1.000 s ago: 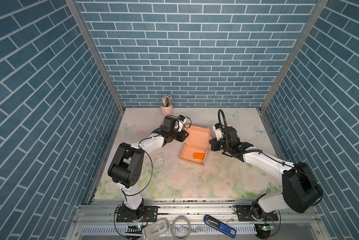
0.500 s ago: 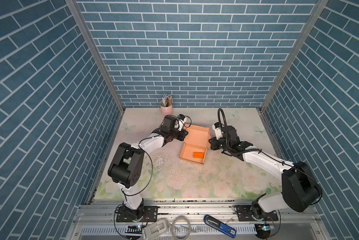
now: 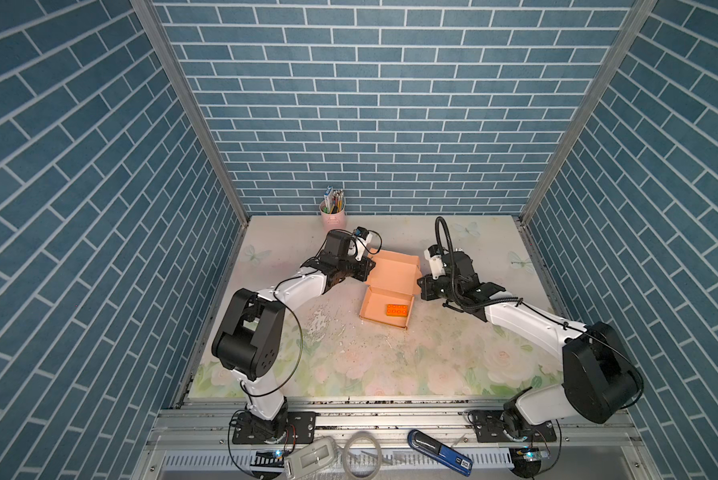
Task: Fold the paper box
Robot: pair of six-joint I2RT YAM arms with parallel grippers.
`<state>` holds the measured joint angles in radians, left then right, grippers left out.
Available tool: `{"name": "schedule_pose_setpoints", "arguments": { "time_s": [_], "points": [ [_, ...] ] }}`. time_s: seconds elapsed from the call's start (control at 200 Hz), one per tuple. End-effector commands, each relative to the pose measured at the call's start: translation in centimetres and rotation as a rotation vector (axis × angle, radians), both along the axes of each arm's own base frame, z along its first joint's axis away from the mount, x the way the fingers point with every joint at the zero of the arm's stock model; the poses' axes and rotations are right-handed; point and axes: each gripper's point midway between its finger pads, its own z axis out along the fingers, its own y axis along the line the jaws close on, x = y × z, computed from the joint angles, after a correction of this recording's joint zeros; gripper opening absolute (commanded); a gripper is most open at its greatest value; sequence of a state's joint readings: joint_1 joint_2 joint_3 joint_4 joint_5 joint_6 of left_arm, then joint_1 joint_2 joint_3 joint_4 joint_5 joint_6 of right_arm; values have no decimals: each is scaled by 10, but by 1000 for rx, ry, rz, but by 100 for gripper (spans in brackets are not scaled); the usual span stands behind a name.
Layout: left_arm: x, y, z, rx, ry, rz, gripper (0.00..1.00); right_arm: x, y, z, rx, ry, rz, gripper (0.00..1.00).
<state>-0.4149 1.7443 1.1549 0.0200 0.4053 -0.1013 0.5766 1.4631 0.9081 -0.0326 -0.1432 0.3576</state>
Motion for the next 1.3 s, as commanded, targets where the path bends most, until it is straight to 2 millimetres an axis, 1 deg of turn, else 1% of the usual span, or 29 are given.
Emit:
{"name": "schedule_pose_setpoints", "arguments": {
  "time_s": [0.0,0.08,0.185,0.3,0.475,0.56,0.63,0.785,0.935,1.125,1.295],
  "points": [
    [-3,4,7,4,-14,9,21,7,5,11,0,-44,23,0],
    [-4,5,7,9,-13,11,20,7,5,12,2,-45,23,0],
    [-5,5,2,13,-4,11,16,8,5,11,0,-45,22,0],
    [-5,5,-2,17,4,10,15,8,5,10,-2,-42,22,0],
    [-5,7,-5,22,8,21,9,9,5,9,-1,-45,21,0],
    [-5,7,-4,22,7,26,8,9,6,10,1,-46,18,0],
    [-5,8,-4,23,4,34,3,10,6,9,2,-46,17,0],
    [-5,9,-1,17,-4,44,0,10,5,12,8,-54,15,0],
    [-6,8,2,12,-12,46,0,12,1,18,3,-73,-5,12],
    [-8,6,8,5,-25,41,0,16,1,21,3,-70,-6,19],
    [-9,5,10,1,-27,43,0,20,3,17,-10,-58,-5,20]
  ]
}}
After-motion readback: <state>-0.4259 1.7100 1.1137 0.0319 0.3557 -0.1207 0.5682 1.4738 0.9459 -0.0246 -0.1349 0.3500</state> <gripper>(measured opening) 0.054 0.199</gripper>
